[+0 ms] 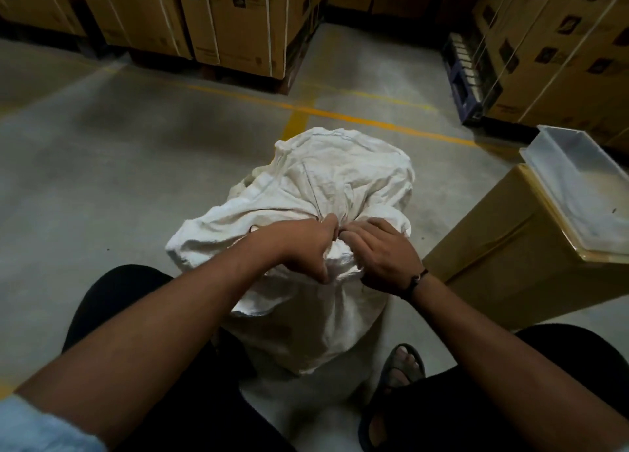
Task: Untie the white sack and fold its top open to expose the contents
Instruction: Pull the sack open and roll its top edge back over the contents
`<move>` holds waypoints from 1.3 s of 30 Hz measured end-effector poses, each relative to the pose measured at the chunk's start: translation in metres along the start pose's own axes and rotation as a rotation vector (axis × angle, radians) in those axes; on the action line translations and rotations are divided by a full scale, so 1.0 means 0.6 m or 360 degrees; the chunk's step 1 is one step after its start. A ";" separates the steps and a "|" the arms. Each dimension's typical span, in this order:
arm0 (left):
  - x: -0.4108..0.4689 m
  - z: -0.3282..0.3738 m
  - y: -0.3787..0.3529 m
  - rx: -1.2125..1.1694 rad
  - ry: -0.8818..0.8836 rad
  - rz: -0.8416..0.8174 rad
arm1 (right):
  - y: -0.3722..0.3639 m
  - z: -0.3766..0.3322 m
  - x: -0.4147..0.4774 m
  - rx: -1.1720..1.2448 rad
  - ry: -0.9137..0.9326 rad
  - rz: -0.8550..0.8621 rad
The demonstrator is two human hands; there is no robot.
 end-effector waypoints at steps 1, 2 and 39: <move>0.003 0.003 0.001 0.0058 -0.0009 0.0044 | -0.011 0.007 0.002 0.0133 -0.0054 -0.0129; 0.004 0.005 0.003 0.0130 -0.0015 0.0097 | -0.024 0.019 0.001 0.0304 -0.0147 -0.0273; -0.033 0.023 -0.080 0.0761 -0.0502 0.0574 | -0.136 0.042 -0.090 -0.0026 -0.0191 -0.1065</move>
Point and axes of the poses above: each hand's wrist, its own x-axis towards the middle knuckle, its own y-axis out of the back of the hand, z = x × y, the point moved 10 cm from there along x, towards the middle knuckle, and after that the axes turned 6 degrees about -x, right-handed, at the moved point
